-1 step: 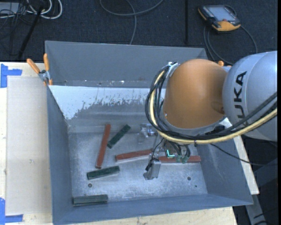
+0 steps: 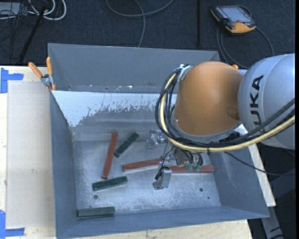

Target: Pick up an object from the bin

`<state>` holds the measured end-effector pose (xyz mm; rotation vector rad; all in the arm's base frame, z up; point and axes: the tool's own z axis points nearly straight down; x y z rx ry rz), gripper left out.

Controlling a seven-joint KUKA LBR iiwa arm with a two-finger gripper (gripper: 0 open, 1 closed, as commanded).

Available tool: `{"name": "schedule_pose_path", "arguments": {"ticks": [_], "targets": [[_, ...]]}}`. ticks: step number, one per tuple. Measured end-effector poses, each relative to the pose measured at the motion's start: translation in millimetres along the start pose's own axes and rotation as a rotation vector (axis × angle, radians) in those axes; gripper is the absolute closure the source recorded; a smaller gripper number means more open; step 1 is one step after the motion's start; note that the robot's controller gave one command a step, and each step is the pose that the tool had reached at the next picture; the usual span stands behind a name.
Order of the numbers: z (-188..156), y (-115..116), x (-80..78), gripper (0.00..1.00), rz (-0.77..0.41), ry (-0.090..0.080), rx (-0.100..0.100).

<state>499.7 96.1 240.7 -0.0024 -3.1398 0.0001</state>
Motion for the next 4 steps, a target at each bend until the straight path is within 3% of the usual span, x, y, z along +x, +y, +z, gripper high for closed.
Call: {"name": "schedule_pose_path", "arguments": {"ticks": [1, 2, 3, 4], "targets": [[60.2, -2.4, -28.1, 0.0, -0.078, -0.006, -0.001], [81.9, -12.0, -63.3, 0.0, 0.005, -0.001, 0.0], [106.2, -4.8, -77.2, 0.0, -0.302, -0.003, 0.0], [169.3, -15.4, -85.1, 0.0, -0.155, -0.003, 0.0]]}}
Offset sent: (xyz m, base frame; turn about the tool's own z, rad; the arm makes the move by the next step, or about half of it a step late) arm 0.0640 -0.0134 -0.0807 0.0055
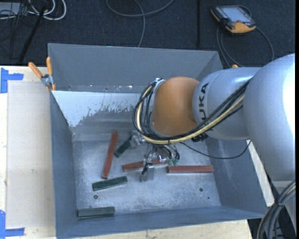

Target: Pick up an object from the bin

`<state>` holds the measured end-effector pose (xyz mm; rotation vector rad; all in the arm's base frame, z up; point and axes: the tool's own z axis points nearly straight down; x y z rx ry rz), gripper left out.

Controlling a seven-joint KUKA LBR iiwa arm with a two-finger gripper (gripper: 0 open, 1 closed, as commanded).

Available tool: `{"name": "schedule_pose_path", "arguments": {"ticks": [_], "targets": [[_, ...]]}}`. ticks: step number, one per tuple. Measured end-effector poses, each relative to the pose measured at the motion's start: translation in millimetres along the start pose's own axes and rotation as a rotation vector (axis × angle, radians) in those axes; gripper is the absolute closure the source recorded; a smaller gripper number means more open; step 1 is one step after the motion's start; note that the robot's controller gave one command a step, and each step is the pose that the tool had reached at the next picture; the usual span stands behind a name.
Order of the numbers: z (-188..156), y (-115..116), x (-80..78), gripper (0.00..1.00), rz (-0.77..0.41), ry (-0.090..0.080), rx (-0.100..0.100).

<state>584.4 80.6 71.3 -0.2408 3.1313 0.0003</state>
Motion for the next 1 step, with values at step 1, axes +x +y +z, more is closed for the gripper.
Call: {"name": "schedule_pose_path", "arguments": {"ticks": [1], "targets": [[-0.4, 3.2, -16.9, 1.0, -0.225, -0.002, 0.0]]}}
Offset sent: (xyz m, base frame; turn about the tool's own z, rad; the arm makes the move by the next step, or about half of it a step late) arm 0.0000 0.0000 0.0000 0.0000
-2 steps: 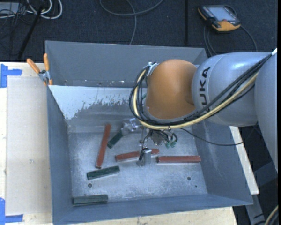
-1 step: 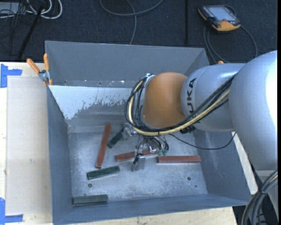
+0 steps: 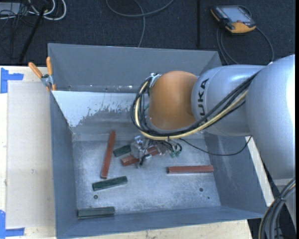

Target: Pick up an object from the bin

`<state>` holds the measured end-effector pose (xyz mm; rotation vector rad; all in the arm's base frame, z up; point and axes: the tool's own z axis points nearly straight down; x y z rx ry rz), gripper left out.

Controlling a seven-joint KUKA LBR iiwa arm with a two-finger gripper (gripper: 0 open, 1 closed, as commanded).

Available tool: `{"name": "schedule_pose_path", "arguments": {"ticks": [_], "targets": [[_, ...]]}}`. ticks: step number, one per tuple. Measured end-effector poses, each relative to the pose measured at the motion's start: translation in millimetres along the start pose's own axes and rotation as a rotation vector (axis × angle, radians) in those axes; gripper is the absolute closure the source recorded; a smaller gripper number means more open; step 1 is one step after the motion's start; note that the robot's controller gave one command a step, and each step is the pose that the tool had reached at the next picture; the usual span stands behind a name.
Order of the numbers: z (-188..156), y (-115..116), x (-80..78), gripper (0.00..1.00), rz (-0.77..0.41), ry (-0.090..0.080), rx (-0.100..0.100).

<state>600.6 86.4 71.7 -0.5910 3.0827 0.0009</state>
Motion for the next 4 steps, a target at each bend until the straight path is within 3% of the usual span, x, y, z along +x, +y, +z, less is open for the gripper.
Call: {"name": "schedule_pose_path", "arguments": {"ticks": [3, 4], "targets": [[-6.9, 0.4, 1.6, 1.0, 0.002, 0.006, -0.001], [-26.6, 1.1, 3.1, 1.0, 0.002, 0.011, -0.003]]}}
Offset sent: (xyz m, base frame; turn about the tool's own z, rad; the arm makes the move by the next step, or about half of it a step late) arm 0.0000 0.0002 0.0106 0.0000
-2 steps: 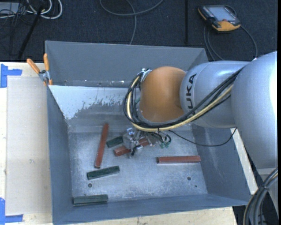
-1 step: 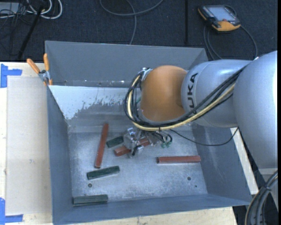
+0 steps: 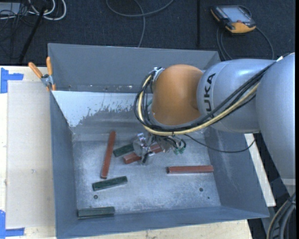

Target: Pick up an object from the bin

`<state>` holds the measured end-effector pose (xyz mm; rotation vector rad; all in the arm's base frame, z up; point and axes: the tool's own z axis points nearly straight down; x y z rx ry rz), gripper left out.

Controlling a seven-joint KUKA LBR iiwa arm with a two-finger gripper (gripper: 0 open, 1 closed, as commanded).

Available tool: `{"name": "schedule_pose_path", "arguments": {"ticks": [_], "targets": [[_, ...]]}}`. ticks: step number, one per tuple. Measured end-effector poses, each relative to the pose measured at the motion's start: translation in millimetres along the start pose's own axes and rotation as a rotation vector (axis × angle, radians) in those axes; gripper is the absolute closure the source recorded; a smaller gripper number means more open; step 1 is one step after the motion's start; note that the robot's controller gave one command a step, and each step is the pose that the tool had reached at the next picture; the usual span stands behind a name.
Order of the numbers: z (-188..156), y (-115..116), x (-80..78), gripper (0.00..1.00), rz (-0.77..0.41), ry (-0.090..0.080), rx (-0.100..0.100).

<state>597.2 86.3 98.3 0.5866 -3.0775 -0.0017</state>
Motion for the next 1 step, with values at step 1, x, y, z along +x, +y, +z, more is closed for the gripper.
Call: {"name": "schedule_pose_path", "arguments": {"ticks": [1], "targets": [[-16.6, -0.4, -2.9, 1.0, 0.0, -0.011, 0.003]]}}
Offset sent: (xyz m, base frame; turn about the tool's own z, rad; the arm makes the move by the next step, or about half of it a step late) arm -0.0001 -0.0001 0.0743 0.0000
